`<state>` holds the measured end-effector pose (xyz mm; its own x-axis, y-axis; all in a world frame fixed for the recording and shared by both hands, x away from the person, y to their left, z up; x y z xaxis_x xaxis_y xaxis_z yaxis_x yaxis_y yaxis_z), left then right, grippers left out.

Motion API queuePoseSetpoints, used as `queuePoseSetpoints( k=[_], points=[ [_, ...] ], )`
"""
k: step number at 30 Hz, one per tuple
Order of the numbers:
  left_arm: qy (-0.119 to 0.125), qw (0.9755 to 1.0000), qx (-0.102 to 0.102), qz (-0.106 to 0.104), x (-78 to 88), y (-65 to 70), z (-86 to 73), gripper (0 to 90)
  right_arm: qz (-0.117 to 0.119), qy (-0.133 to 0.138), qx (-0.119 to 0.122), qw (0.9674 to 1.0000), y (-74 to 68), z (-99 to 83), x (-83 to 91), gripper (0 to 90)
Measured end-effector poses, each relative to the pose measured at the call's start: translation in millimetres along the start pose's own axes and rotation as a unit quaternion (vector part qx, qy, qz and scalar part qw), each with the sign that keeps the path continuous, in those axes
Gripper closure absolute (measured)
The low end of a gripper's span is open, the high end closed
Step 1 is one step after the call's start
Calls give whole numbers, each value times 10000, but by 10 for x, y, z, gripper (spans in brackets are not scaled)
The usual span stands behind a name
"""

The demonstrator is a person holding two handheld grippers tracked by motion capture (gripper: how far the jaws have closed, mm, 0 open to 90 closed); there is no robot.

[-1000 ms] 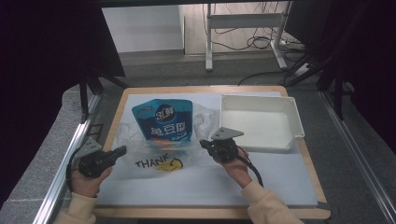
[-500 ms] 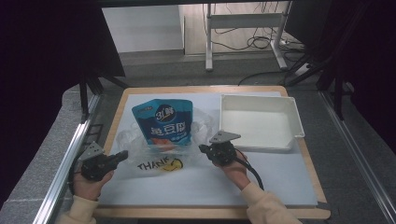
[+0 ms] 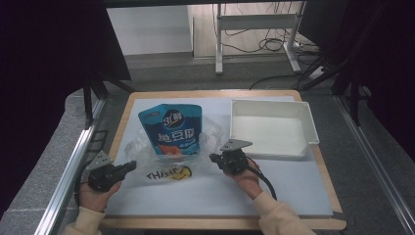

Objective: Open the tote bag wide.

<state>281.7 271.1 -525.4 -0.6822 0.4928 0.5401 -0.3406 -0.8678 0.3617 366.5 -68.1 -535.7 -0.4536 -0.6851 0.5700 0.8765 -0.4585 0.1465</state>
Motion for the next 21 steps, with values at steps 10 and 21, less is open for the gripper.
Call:
queuePoseSetpoints(
  k=[10, 21],
  points=[
    [-84, 10000, -9, 6, -40, -1, -46, 900, 85, -170, 5, 9998, -45, -69, -73, 887],
    [-191, 9998, -15, 20, -79, -10, -105, 900, 141, -339, 35, 9993, -76, -139, -144, 887]
  ],
)
Point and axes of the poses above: each handheld gripper's, and its own axes: x roughly backward along the jaws, z roughly out of its top, y roughly to its right, the point moved 5 cm from there along -x, roughly forward along the jaws, and after that the axes turned 15 degrees about x, right-handed, at the moved point
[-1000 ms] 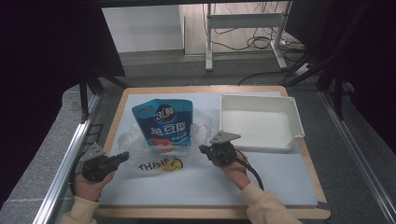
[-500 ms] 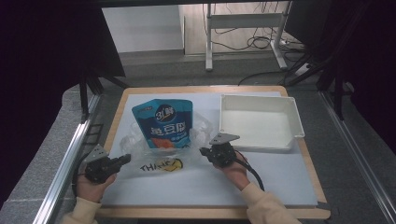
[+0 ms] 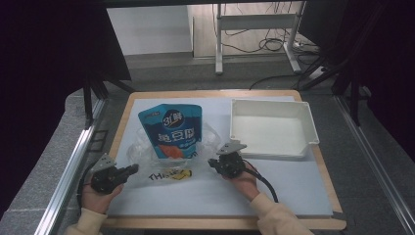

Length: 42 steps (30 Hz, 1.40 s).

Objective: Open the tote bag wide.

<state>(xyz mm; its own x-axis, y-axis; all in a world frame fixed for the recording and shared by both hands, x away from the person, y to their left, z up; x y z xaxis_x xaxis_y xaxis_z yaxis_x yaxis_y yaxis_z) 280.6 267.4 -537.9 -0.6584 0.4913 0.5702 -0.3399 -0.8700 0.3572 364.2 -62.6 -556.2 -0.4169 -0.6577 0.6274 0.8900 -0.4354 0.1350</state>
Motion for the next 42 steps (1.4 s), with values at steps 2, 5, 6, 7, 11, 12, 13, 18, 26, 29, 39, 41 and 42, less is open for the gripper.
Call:
queuePoseSetpoints(
  k=[2, 5, 6, 7, 11, 12, 13, 18, 26, 29, 39, 41, 42],
  points=[
    [-15, 10000, -2, 5, -13, -1, -8, 900, 8, -21, -29, 10000, -3, -7, -1, 887],
    [-69, 10000, 3, 17, -35, -11, -25, 900, -1, -22, -10, 10000, 4, -17, -7, 887],
    [-74, 10000, 5, 18, -40, -15, -30, 900, 3, -33, -14, 10000, 4, -23, -10, 887],
    [-91, 10000, 3, 28, -47, -20, -38, 900, 7, -34, -18, 10000, 4, -26, -12, 887],
    [-139, 9999, -1, 45, -67, -29, -59, 900, 25, -106, -18, 9999, -2, -53, -28, 887],
    [-141, 9999, -5, 45, -72, -31, -63, 900, 25, -106, -18, 9999, -2, -53, -28, 887],
    [-158, 9999, -7, 47, -76, -29, -68, 900, 38, -135, -44, 9999, -9, -65, -36, 887],
    [-211, 9998, -26, 64, -102, -29, -97, 900, 64, -182, -25, 9998, -26, -89, -55, 887],
    [-316, 9994, -85, 86, -150, -6, -143, 900, 94, -253, -67, 9996, -45, -148, -51, 886],
    [-358, 9992, -127, 107, -170, 9, -160, 900, 85, -258, -62, 9996, -42, -155, -40, 887],
    [-423, 9990, -119, 128, -208, 12, -202, 900, 87, -250, -71, 9996, -42, -161, -34, 886],
    [-432, 9989, -102, 122, -212, 2, -208, 900, 84, -249, -68, 9996, -42, -161, -34, 887],
    [-431, 9990, -92, 121, -210, -2, -208, 900, 84, -249, -68, 9996, -42, -161, -34, 887]
  ],
)
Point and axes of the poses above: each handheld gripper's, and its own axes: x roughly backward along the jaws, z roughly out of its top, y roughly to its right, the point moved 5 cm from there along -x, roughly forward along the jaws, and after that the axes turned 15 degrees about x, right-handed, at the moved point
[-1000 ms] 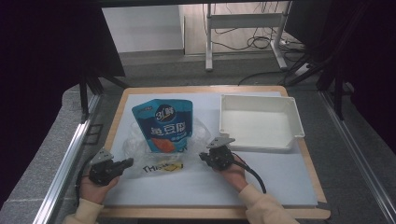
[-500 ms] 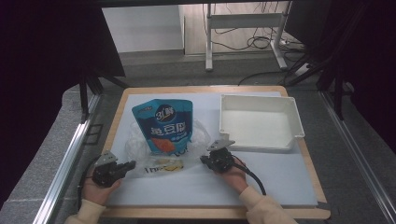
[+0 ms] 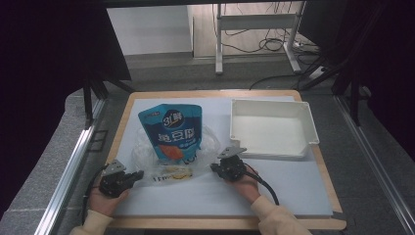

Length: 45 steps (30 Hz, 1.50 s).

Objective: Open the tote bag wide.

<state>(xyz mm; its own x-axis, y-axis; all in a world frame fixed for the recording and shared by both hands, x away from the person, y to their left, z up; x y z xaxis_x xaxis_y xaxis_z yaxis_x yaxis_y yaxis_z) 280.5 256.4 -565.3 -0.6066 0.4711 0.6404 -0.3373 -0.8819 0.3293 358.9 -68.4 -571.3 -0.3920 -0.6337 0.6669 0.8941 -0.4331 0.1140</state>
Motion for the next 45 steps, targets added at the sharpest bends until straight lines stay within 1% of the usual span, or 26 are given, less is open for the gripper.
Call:
queuePoseSetpoints(
  k=[4, 10, 22, 31, 36, 37, 39, 40, 42, 45],
  points=[
    [-24, 10000, 29, 0, -17, -11, -20, 900, -10, 5, 10, 10000, -2, 1, 2, 886],
    [-206, 9998, 19, 49, -107, -21, -75, 900, -4, 17, 14, 10000, -3, 3, 5, 886],
    [-279, 9995, -32, 140, -153, -25, -94, 900, -54, -9, 86, 9999, -1, -1, 4, 886],
    [-296, 9995, -29, 138, -168, -21, -97, 900, -70, -9, 109, 9999, 0, -1, 2, 884],
    [-295, 9995, -27, 139, -169, -21, -97, 900, -84, -10, 115, 9999, -2, 0, 2, 864],
    [-295, 9995, -26, 139, -170, -22, -97, 900, -88, -8, 118, 9999, -2, 0, 3, 855],
    [-297, 9995, -29, 138, -171, -22, -97, 900, -92, 0, 111, 9999, -5, 5, 10, 796],
    [-298, 9995, -29, 139, -171, -22, -97, 900, -71, 35, 113, 9999, -5, 17, 28, 722],
    [-299, 9995, -32, 138, -171, -22, -98, 900, -49, 125, 80, 9999, -8, 37, 82, 664],
    [-299, 9995, -35, 133, -175, -21, -98, 900, -97, 319, 33, 9994, -20, 64, 231, 561]
  ],
)
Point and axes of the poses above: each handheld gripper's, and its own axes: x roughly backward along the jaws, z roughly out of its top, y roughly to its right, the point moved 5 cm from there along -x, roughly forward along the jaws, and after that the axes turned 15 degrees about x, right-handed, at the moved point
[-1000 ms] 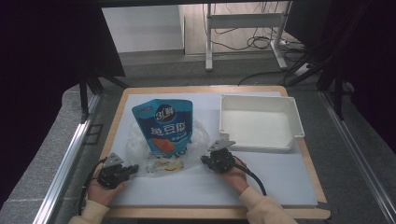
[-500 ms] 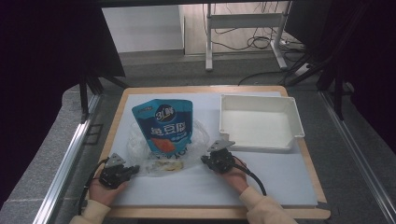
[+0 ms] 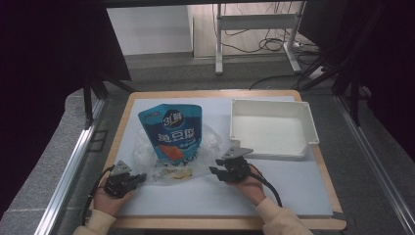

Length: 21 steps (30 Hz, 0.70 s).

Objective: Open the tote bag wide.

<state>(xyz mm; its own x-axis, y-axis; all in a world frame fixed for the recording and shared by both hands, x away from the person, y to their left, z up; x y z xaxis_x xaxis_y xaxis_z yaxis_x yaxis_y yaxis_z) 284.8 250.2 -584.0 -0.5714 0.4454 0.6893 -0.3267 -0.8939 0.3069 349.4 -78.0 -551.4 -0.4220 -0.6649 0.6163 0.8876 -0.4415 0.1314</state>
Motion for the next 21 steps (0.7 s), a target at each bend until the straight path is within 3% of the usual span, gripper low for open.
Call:
queuePoseSetpoints(
  k=[4, 11, 18, 21],
  points=[
    [-6, 10000, 2, -7, -2, 0, 2, 900, -195, 279, -113, 9994, 5, 31, 268, 486],
    [-12, 10000, 2, -12, -2, 0, 4, 900, -461, 676, -286, 9962, 142, 141, 613, 474],
    [6, 10000, 0, -1, -1, 3, 3, 899, -773, 1134, -328, 9900, 383, 445, 872, 474],
    [5, 10000, -2, 3, -1, 4, 2, 900, -816, 1191, -313, 9890, 497, 614, 894, 474]
  ],
)
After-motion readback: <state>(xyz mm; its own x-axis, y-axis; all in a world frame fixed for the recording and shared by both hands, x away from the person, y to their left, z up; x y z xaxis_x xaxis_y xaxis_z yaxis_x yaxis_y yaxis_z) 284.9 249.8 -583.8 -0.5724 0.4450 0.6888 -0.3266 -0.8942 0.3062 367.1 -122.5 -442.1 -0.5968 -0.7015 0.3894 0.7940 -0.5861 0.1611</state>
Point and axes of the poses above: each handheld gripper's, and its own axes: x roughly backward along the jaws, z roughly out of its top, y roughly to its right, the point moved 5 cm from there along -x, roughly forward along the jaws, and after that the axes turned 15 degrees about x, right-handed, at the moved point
